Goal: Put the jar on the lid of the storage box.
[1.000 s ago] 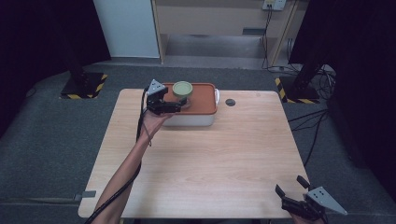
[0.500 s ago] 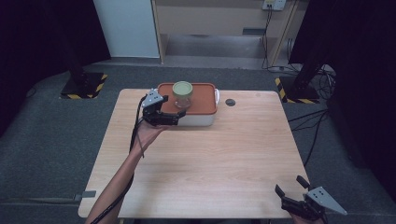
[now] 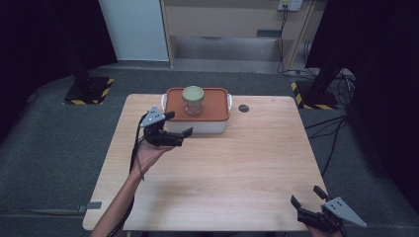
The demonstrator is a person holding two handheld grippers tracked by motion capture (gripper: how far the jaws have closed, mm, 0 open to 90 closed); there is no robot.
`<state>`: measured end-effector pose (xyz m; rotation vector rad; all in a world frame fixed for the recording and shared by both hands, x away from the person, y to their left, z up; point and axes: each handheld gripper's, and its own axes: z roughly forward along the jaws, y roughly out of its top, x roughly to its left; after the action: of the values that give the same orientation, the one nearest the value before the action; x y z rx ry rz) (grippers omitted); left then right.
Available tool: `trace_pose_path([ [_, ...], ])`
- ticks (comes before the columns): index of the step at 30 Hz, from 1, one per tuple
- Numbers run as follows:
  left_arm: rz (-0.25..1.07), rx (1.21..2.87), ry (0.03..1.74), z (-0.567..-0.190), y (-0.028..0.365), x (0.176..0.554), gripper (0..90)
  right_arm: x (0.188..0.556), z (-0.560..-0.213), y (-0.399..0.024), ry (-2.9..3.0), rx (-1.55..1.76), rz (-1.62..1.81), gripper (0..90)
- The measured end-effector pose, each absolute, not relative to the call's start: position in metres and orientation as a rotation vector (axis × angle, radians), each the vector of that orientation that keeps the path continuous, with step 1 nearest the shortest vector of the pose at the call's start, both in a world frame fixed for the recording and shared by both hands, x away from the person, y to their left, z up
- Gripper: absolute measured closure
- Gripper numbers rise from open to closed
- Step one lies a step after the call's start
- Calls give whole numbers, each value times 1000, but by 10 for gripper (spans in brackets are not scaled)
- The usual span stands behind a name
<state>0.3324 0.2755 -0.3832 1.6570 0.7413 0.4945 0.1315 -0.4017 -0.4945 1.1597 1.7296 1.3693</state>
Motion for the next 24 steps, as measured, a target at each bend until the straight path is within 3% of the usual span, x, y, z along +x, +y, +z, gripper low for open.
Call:
trace_pose_path([
  [24,434,1603,782,-438,312,267,13,132,-494,-401,1734,1155,1364,63],
])
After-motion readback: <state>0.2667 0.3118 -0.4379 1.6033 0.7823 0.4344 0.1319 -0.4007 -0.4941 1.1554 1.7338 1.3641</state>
